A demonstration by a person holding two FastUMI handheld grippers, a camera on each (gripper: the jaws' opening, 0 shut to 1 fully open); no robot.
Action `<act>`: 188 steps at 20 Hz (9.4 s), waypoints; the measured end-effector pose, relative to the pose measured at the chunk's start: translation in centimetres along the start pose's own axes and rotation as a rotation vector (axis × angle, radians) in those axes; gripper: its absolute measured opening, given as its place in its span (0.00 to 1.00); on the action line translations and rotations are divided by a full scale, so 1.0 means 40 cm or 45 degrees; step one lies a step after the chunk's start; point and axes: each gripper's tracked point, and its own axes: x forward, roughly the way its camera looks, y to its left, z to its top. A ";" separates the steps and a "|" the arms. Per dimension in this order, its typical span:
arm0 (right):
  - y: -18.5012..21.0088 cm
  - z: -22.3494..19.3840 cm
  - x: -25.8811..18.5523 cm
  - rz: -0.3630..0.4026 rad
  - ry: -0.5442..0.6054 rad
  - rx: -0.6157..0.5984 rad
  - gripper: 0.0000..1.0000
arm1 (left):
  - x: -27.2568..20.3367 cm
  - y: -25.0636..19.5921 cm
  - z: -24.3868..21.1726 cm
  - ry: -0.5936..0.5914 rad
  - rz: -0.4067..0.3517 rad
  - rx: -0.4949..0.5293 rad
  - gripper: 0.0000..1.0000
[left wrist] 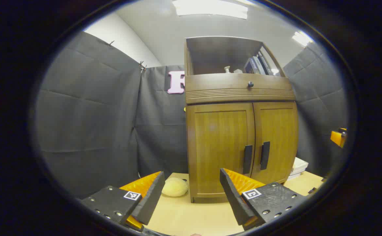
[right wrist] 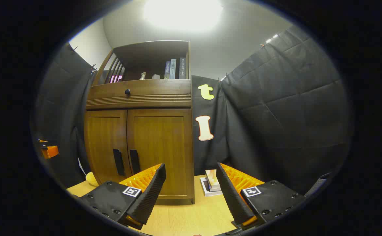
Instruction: Open the right door of the double-door shoe cabinet with the right hand, and open the left door with the left hand.
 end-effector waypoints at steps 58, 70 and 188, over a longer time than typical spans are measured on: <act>0.571 -0.232 0.519 0.373 0.242 -0.035 0.93 | -0.081 0.194 -0.011 0.051 0.474 -0.007 0.98; 0.580 -0.257 0.515 0.379 0.330 0.020 0.18 | -0.077 0.190 -0.009 0.062 0.440 -0.006 0.98; -0.204 -0.158 -0.077 0.015 0.258 -0.050 0.99 | 0.536 -0.121 -0.227 0.167 -0.273 -0.070 0.19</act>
